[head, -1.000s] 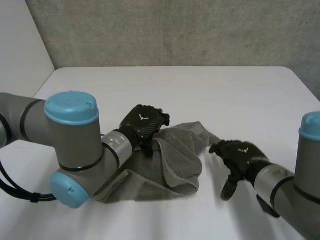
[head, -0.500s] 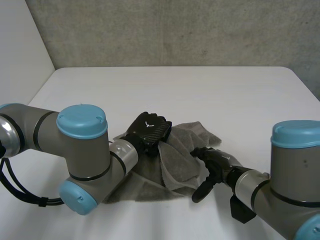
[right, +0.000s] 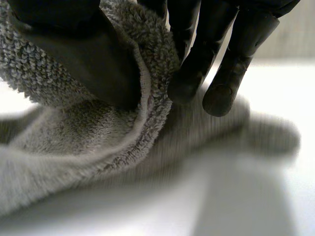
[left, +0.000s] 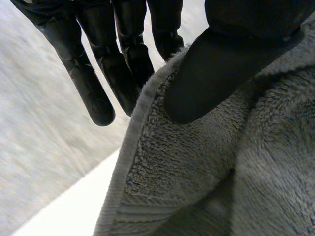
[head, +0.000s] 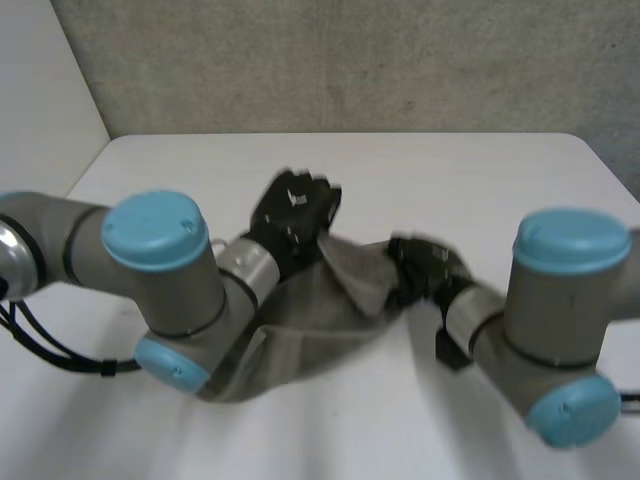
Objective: Fold the towel.
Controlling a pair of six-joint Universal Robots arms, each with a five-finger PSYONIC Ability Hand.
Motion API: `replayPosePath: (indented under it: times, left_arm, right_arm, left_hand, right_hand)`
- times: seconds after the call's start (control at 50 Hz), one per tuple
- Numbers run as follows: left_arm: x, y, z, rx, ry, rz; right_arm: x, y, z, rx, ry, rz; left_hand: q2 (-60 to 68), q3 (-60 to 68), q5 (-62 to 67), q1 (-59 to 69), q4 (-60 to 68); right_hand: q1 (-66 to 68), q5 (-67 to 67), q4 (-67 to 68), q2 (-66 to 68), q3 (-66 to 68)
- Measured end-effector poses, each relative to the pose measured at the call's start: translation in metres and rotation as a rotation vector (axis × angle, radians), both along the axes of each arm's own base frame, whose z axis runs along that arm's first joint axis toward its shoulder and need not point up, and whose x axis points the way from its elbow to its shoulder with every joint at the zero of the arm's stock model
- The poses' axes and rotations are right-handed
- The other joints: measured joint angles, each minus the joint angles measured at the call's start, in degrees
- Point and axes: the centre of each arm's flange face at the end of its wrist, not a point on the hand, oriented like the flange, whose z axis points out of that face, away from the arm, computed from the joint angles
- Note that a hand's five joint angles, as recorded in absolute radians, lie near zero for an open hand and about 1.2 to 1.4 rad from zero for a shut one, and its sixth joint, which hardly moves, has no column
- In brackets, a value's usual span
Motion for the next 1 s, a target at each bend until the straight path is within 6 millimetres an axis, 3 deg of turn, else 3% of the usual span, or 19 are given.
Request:
replayPosePath:
  times: [0.04,0.1,0.12,0.18,0.24,0.32,0.36,0.4,0.46,0.52,0.56,0.64,0.68,0.8,0.88,0.9,0.96,1.0]
  left_arm:
    - [0.001,-0.009,0.019,-0.051,0.038,0.03]
    - [0.009,-0.03,0.065,-0.169,0.13,0.116]
    - [0.011,-0.033,0.074,-0.192,0.149,0.134]
    - [0.026,-0.05,0.133,-0.342,0.279,0.243]
    - [0.041,-0.056,0.182,-0.47,0.399,0.323]
    - [0.053,-0.056,0.219,-0.572,0.499,0.374]
    - [0.055,-0.055,0.225,-0.59,0.517,0.381]
    - [0.055,-0.055,0.222,-0.583,0.51,0.382]
    - [0.052,-0.055,0.199,-0.53,0.454,0.368]
    - [0.049,-0.054,0.163,-0.448,0.373,0.342]
    - [0.049,-0.051,0.125,-0.36,0.291,0.319]
    - [0.055,-0.041,0.071,-0.233,0.182,0.301]
    - [0.061,-0.032,0.039,-0.156,0.119,0.297]
    - [0.076,-0.008,-0.014,-0.011,0.004,0.298]
    - [0.083,0.004,-0.029,0.036,-0.033,0.302]
    - [0.086,0.008,-0.031,0.049,-0.042,0.304]
    - [0.092,0.016,-0.032,0.06,-0.051,0.309]
    - [0.095,0.02,-0.031,0.063,-0.053,0.31]
  right_arm:
    - [0.005,-0.011,0.024,-0.097,-0.005,0.009]
    - [0.014,-0.03,0.082,-0.349,0.023,0.022]
    - [0.015,-0.033,0.093,-0.399,0.034,0.022]
    - [0.021,-0.043,0.158,-0.714,0.133,-0.005]
    - [0.025,-0.044,0.208,-0.987,0.238,-0.061]
    - [0.032,-0.037,0.244,-1.227,0.328,-0.114]
    - [0.038,-0.032,0.249,-1.286,0.357,-0.108]
    - [0.045,-0.027,0.244,-1.301,0.387,-0.071]
    - [0.054,-0.024,0.219,-1.236,0.437,0.016]
    - [0.06,-0.024,0.175,-1.091,0.506,0.131]
    - [0.061,-0.022,0.138,-0.965,0.556,0.212]
    - [0.057,-0.019,0.089,-0.81,0.616,0.296]
    - [0.053,-0.015,0.053,-0.707,0.656,0.346]
    - [0.042,-0.001,-0.011,-0.526,0.726,0.429]
    - [0.036,0.006,-0.024,-0.47,0.733,0.443]
    - [0.033,0.007,-0.023,-0.458,0.723,0.436]
    - [0.028,0.007,-0.01,-0.447,0.682,0.401]
    - [0.023,0.004,0.002,-0.444,0.646,0.366]
  left_hand:
    - [0.0,0.0,0.0,0.0,0.0]
    - [0.0,0.0,0.0,0.0,0.0]
    - [0.0,0.0,0.0,0.0,0.0]
    - [0.0,0.0,0.2,0.0,0.0]
    - [0.0,0.0,0.5,0.5,0.0]
    - [0.0,0.0,0.6,0.6,0.0]
    - [0.0,0.0,0.8,0.9,0.0]
    - [0.0,0.0,0.8,1.1,0.0]
    - [0.0,0.0,0.8,1.1,0.0]
    - [0.0,0.1,0.8,1.1,0.0]
    - [0.1,0.1,0.8,1.1,0.0]
    - [0.1,0.1,0.8,1.1,0.0]
    - [0.1,0.1,0.8,1.1,0.0]
    - [0.1,0.1,0.8,1.1,0.0]
    - [0.1,0.1,0.8,1.1,0.0]
    - [0.1,0.1,0.8,1.1,0.0]
    - [0.1,0.1,0.8,1.1,0.0]
    - [0.1,0.1,0.8,1.1,0.0]
  right_hand:
    - [0.0,0.0,0.0,0.0,0.0]
    - [0.0,0.0,0.0,0.0,0.0]
    - [0.0,0.0,0.0,0.0,0.0]
    - [0.1,0.0,0.0,0.5,0.0]
    - [0.1,0.5,0.0,2.1,0.0]
    - [0.1,2.1,0.0,2.4,0.0]
    - [0.9,2.8,0.0,2.4,0.0]
    - [1.4,3.2,0.0,2.4,0.0]
    - [1.8,3.2,0.0,2.4,0.0]
    - [2.1,3.2,0.0,2.4,0.0]
    - [2.2,3.2,0.0,2.4,0.0]
    - [2.2,3.2,0.0,2.4,0.0]
    - [2.2,3.2,0.0,2.4,0.0]
    - [0.8,0.6,-1.7,0.7,-1.7]
    - [-15.7,-17.6,-18.5,-16.6,-18.5]
    - [-28.2,-30.5,-30.8,-29.0,-30.7]
    - [-50.2,-52.7,-52.9,-51.2,-52.8]
    - [-55.7,-59.4,-58.9,-56.7,-58.8]
